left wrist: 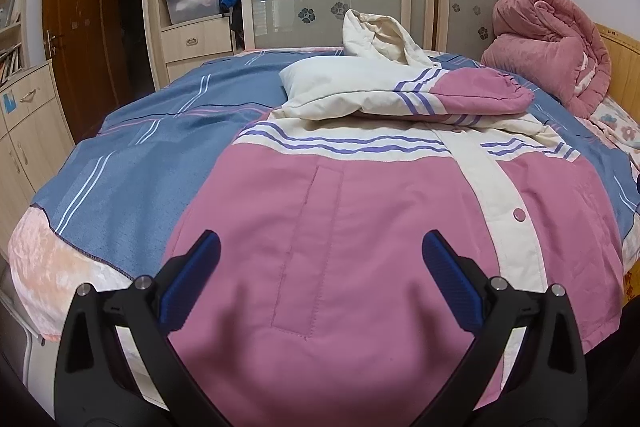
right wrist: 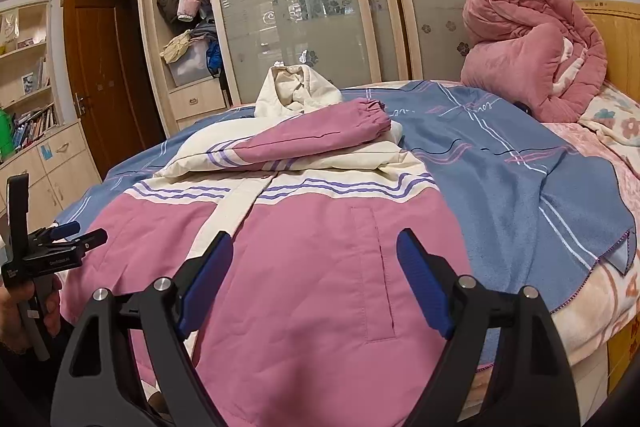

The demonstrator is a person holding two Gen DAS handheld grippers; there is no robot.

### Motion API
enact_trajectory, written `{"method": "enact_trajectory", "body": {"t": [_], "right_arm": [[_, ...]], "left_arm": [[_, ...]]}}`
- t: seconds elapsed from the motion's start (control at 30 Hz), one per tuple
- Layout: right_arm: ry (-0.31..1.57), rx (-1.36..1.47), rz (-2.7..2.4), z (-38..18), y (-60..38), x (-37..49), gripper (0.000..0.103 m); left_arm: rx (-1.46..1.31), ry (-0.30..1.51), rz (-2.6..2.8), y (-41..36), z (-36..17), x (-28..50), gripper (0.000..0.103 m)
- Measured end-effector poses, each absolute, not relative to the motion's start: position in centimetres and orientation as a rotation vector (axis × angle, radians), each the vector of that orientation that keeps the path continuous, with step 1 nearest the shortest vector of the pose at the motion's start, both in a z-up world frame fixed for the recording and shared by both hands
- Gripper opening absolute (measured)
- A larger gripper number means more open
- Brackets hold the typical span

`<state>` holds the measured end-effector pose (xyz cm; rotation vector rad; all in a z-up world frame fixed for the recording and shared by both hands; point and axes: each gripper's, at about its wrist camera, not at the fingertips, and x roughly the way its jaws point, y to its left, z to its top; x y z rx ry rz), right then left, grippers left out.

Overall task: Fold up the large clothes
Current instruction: 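Lay the sleeve back across the chest and release with the right tool, then grasp the cream hood with both tools and lift it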

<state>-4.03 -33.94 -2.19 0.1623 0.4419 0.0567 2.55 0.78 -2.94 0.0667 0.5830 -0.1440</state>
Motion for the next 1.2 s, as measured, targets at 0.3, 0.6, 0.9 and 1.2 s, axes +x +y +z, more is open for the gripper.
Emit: {"method": "enact_trajectory", "body": {"t": [0.3, 0.6, 0.9, 1.2], "right_arm": [[0.445, 0.162, 0.055, -2.3, -33.8, -3.8, 0.084], [0.448, 0.206, 0.068, -2.4, -33.7, -3.2, 0.084], [0.447, 0.189, 0.067, -2.3, -33.7, -2.9, 0.084], [0.456, 0.232, 0.071, -2.7, -34.8, -1.9, 0.084]], "left_arm": [[0.069, 0.582, -0.154, 0.8, -2.8, 2.4, 0.101], [0.070, 0.584, -0.151, 1.0, -2.7, 2.5, 0.101], [0.061, 0.590, -0.187, 0.6, -2.9, 2.7, 0.101], [0.047, 0.672, -0.264, -0.1, -2.8, 4.2, 0.101]]}}
